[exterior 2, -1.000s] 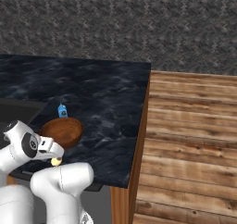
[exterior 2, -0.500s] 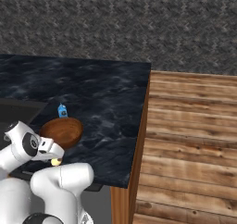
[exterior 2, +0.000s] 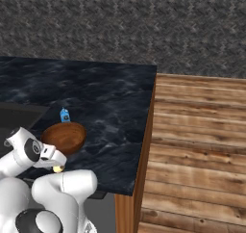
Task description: Gather the eggs and milk located in the vicinity of the sink area and place them right next to the bowl.
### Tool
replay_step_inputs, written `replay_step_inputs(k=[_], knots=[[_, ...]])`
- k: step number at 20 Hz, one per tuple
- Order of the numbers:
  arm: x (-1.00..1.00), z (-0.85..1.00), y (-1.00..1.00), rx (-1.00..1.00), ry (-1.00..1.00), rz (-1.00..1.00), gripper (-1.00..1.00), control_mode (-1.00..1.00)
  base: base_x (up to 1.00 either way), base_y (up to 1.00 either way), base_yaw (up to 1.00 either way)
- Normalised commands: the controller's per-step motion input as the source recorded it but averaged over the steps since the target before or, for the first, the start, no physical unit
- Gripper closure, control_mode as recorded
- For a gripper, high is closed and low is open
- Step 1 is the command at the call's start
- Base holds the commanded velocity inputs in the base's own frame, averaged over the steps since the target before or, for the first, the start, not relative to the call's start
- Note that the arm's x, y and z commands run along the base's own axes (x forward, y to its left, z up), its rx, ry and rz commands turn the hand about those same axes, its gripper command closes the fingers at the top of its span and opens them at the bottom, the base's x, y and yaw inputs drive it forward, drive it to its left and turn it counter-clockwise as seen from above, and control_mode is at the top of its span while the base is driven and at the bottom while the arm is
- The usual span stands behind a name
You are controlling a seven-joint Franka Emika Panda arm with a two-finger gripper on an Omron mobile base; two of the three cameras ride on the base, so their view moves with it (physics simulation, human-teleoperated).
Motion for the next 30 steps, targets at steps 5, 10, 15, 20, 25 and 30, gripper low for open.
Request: replay_step_inputs(k=[5, 10, 15, 20, 25, 30], knots=[[0.01, -0.44, -0.45, 0.05, -0.05, 0.0, -1.0, -1.0, 0.0, 0.0, 0.0], [0.0, -0.43, -0.4, 0.05, -0.05, 0.0, 1.0, -1.0, 0.0, 0.0, 0.0], [0.0, -0.49, -0.48, 0.06, -0.05, 0.0, 1.0, -1.0, 0.0, 0.0, 0.0], [0.0, -0.49, -0.53, 0.06, -0.04, 0.0, 1.0, -1.0, 0.0, 0.0, 0.0], [0.0, -0.46, -0.53, 0.06, -0.05, 0.0, 1.0, -1.0, 0.0, 0.0, 0.0], [0.0, -0.07, -0.22, 0.15, -0.03, 0.0, 1.0, -1.0, 0.0, 0.0, 0.0]])
